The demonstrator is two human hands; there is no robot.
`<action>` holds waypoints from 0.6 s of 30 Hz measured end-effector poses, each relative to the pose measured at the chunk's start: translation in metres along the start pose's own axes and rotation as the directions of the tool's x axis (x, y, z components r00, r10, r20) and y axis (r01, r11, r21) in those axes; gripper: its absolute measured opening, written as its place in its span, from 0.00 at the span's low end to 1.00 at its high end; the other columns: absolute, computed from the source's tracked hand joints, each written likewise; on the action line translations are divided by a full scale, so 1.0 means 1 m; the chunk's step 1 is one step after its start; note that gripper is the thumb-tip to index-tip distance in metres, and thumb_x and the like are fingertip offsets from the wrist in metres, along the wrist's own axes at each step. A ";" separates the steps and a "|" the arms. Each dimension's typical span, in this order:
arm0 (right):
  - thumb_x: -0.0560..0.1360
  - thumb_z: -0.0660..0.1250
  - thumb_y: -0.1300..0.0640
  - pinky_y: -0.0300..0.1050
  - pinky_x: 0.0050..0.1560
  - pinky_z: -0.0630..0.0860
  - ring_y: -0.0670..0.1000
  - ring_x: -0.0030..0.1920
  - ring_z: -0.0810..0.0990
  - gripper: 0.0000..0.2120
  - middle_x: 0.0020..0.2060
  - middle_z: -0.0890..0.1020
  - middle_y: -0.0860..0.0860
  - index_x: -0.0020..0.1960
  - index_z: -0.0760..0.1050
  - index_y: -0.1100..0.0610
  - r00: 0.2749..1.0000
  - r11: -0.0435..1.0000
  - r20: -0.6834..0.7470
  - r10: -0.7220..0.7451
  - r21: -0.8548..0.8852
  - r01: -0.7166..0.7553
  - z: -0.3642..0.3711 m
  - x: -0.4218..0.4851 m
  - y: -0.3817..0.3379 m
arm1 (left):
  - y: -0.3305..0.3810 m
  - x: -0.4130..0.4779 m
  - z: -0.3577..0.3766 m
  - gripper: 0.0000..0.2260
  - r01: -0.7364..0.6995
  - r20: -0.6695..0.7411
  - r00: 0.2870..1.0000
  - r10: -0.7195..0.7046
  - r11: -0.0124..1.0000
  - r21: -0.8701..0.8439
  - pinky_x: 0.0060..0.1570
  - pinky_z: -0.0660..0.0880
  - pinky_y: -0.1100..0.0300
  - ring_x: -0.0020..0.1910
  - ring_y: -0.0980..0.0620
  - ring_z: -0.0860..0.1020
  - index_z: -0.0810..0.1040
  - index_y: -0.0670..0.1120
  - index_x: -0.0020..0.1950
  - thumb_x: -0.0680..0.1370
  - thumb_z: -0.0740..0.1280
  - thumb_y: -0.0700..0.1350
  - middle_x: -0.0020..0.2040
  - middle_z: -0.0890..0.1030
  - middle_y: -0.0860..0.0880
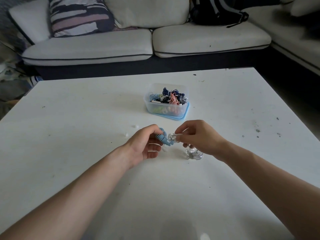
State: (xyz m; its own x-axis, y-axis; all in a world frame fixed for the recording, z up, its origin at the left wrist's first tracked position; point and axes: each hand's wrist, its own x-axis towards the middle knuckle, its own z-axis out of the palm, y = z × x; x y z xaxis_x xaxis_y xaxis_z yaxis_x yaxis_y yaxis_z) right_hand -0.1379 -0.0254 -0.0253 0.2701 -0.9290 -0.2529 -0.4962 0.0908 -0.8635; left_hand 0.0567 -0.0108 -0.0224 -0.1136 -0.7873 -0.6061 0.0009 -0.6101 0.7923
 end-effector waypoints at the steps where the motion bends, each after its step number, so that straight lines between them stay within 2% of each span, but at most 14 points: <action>1: 0.75 0.72 0.56 0.44 0.39 0.76 0.47 0.33 0.80 0.00 0.34 0.86 0.47 0.45 0.82 0.53 1.000 1.000 -0.012 -0.008 -0.026 0.007 0.001 0.000 0.000 | 0.000 0.000 -0.001 0.08 -0.005 0.019 1.000 0.005 1.000 0.016 0.31 0.68 0.61 0.30 0.53 0.73 0.79 0.46 0.36 0.74 0.64 0.46 0.32 0.77 0.49; 6: 0.74 0.70 0.55 0.37 0.33 0.75 0.44 0.31 0.81 0.04 0.35 0.86 0.44 0.42 0.83 0.49 0.995 0.990 -0.096 -0.026 -0.142 0.012 0.003 0.000 -0.001 | 0.000 -0.001 -0.003 0.06 -0.023 0.101 0.995 0.012 0.993 0.112 0.32 0.68 0.60 0.34 0.55 0.74 0.83 0.49 0.33 0.70 0.70 0.46 0.39 0.78 0.49; 8: 0.73 0.71 0.54 0.38 0.34 0.74 0.44 0.33 0.80 0.03 0.36 0.86 0.44 0.41 0.82 0.48 0.993 0.980 -0.115 0.003 -0.196 -0.026 0.001 0.001 0.001 | 0.001 -0.002 -0.005 0.03 -0.052 0.143 0.989 0.031 0.988 0.144 0.32 0.68 0.61 0.34 0.55 0.74 0.84 0.50 0.35 0.67 0.70 0.47 0.41 0.77 0.49; 12: 0.71 0.72 0.51 0.44 0.38 0.78 0.47 0.38 0.81 0.02 0.39 0.85 0.46 0.40 0.82 0.48 0.989 0.957 -0.136 0.061 -0.272 -0.097 -0.002 0.003 0.006 | 0.003 0.000 -0.010 0.04 -0.079 0.228 0.972 0.053 0.991 0.106 0.33 0.75 0.62 0.36 0.53 0.79 0.84 0.49 0.39 0.68 0.69 0.44 0.41 0.80 0.48; 15: 0.71 0.72 0.52 0.45 0.37 0.79 0.48 0.38 0.81 0.02 0.40 0.84 0.46 0.40 0.82 0.48 0.979 0.957 -0.192 0.071 -0.262 -0.121 -0.004 0.003 0.006 | 0.001 0.002 -0.010 0.06 -0.028 0.175 0.985 0.012 0.995 0.092 0.33 0.77 0.61 0.36 0.51 0.81 0.82 0.46 0.42 0.73 0.66 0.39 0.41 0.81 0.47; 18: 0.72 0.70 0.55 0.39 0.27 0.72 0.49 0.31 0.78 0.03 0.36 0.85 0.48 0.40 0.82 0.50 0.984 0.990 -0.167 0.067 -0.108 -0.086 -0.005 0.001 0.002 | -0.001 0.005 -0.010 0.08 0.020 0.084 0.996 -0.023 0.999 0.042 0.32 0.77 0.62 0.32 0.51 0.79 0.80 0.44 0.41 0.75 0.62 0.36 0.37 0.78 0.46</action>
State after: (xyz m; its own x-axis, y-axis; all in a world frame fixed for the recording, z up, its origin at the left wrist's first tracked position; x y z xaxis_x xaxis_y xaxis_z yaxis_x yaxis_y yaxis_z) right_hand -0.1427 -0.0280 -0.0247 0.0946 -0.9677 -0.2339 -0.6035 0.1311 -0.7865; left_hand 0.0657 -0.0148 -0.0270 -0.1969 -0.7626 -0.6161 -0.0427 -0.6212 0.7825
